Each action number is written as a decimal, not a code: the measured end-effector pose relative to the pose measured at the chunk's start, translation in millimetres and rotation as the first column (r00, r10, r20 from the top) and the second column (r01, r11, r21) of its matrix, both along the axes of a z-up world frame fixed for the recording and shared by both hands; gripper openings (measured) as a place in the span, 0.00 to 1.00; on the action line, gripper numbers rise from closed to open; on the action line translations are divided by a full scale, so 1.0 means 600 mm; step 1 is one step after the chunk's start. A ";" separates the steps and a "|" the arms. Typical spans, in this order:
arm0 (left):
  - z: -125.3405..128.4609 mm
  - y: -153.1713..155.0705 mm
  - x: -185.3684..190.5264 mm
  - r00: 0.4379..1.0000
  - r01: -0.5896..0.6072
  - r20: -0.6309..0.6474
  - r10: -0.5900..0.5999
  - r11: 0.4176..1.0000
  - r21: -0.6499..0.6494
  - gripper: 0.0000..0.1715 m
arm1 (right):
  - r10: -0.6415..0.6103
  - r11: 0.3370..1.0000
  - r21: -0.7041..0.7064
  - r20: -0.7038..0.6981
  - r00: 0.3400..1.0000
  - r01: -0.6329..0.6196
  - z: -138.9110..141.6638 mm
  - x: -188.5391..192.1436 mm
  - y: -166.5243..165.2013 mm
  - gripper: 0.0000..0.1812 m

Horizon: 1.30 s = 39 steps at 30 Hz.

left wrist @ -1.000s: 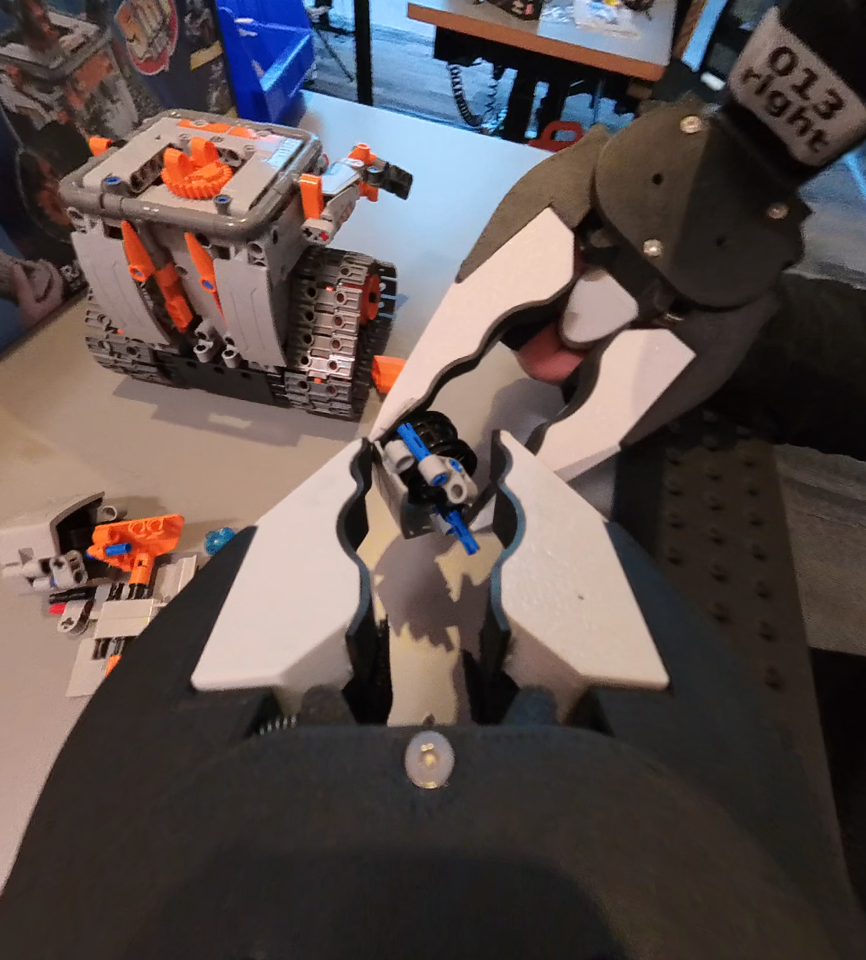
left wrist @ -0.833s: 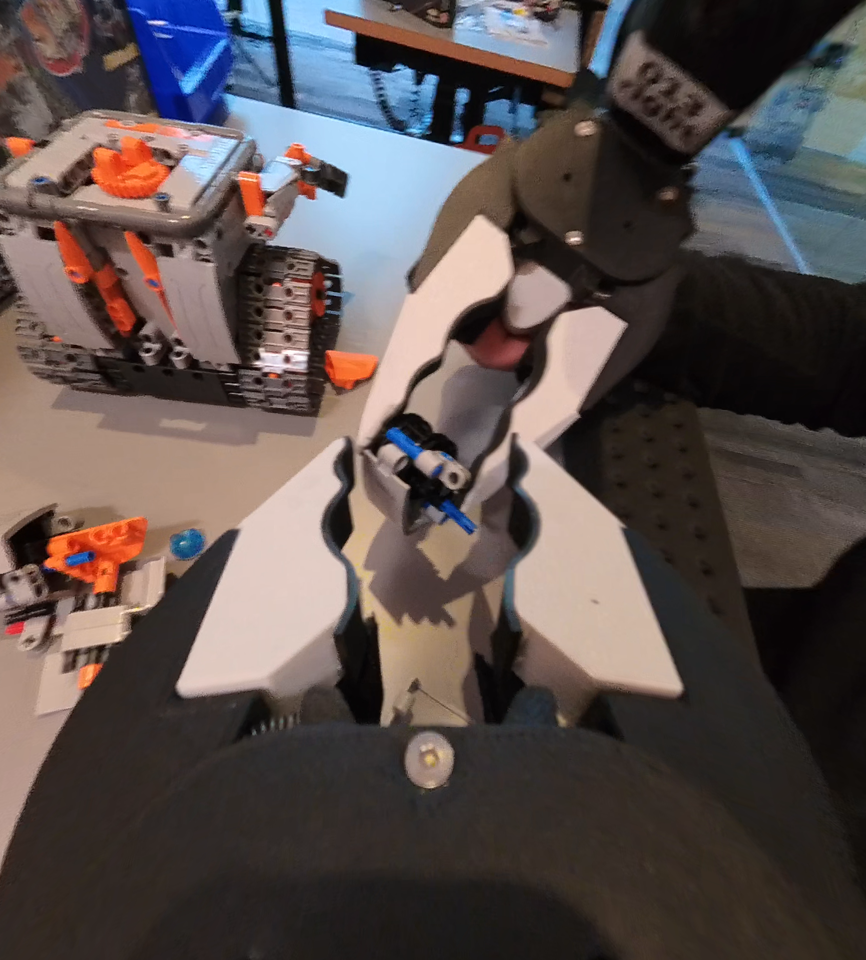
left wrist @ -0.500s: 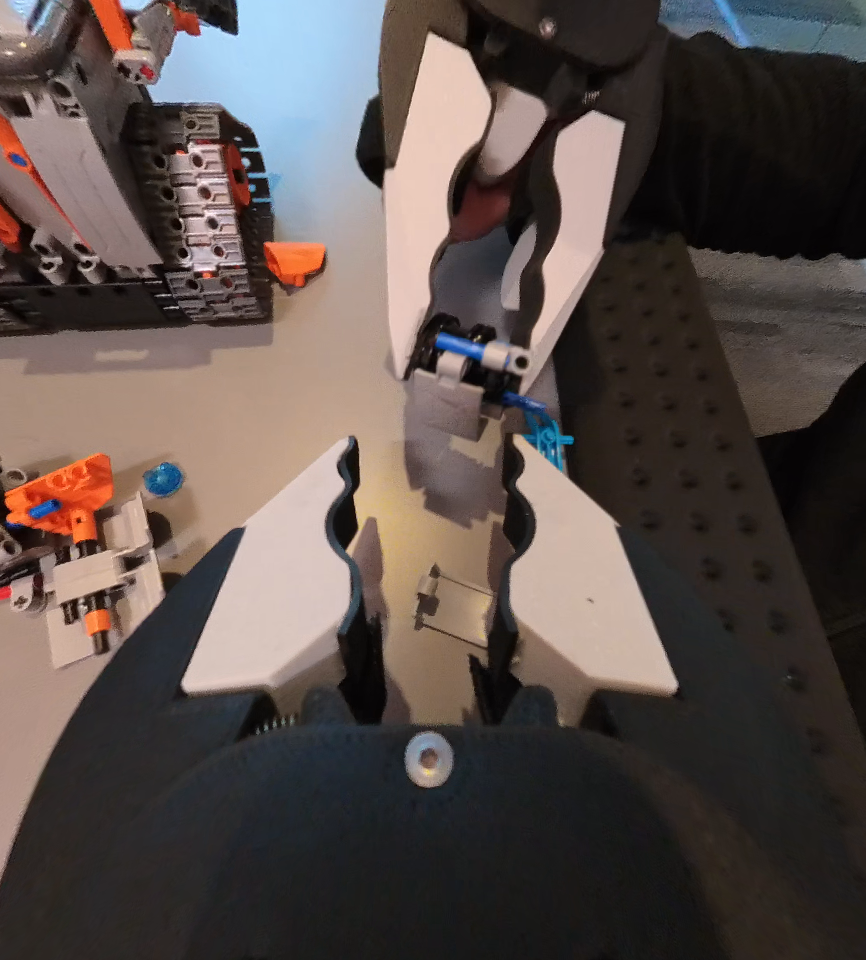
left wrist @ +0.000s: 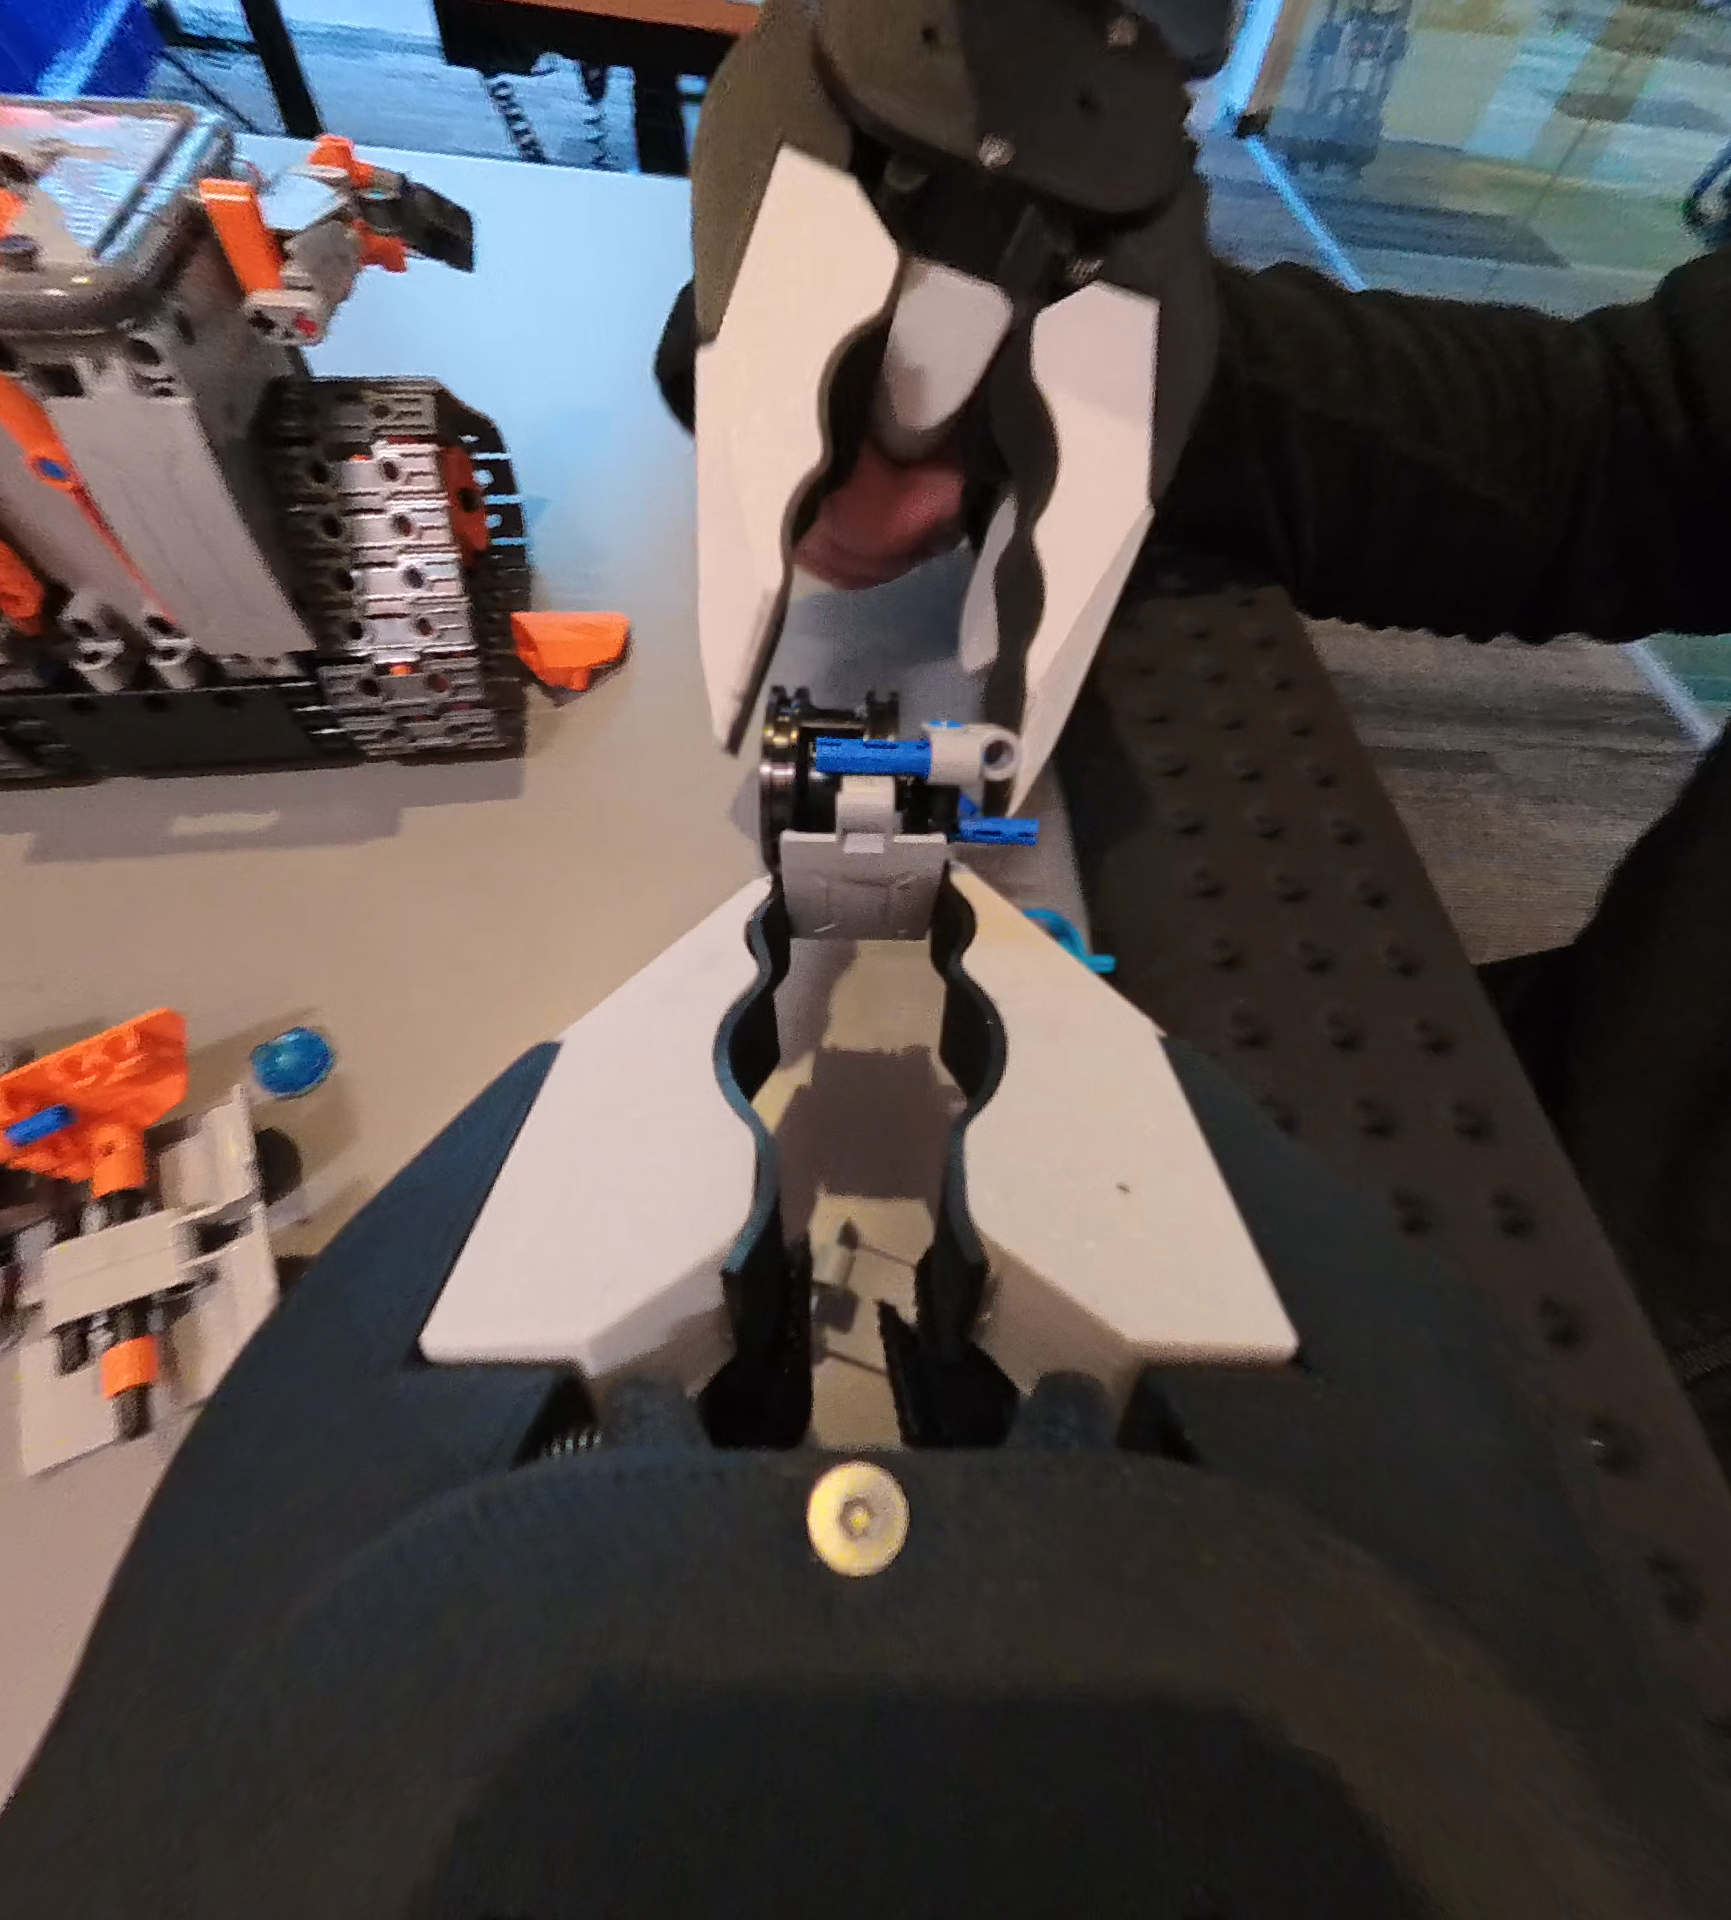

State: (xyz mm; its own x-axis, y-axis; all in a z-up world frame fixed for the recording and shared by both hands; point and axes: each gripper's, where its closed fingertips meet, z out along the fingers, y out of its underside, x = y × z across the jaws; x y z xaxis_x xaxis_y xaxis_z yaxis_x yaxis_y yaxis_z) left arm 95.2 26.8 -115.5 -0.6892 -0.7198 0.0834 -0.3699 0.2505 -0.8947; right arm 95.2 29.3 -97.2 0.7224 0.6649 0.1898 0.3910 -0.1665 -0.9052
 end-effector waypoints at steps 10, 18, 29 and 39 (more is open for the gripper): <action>-0.010 0.045 0.033 0.976 -0.216 0.053 0.210 0.959 0.183 0.14 | -0.147 0.975 0.193 0.181 0.972 0.111 0.028 0.008 0.013 0.13; -0.012 0.032 0.039 0.972 -0.233 0.023 0.232 0.959 0.161 0.14 | -0.257 0.950 0.264 0.353 0.900 0.168 0.017 0.018 0.030 0.10; 0.029 0.029 0.038 0.976 -0.205 0.075 0.205 0.979 -0.013 0.17 | -0.263 0.945 0.250 0.197 0.944 0.211 0.043 0.028 0.027 0.06; 0.049 0.031 0.038 0.970 -0.209 0.113 0.216 0.975 -0.073 0.15 | -0.252 0.944 0.251 0.123 0.960 0.215 0.054 0.025 0.026 0.05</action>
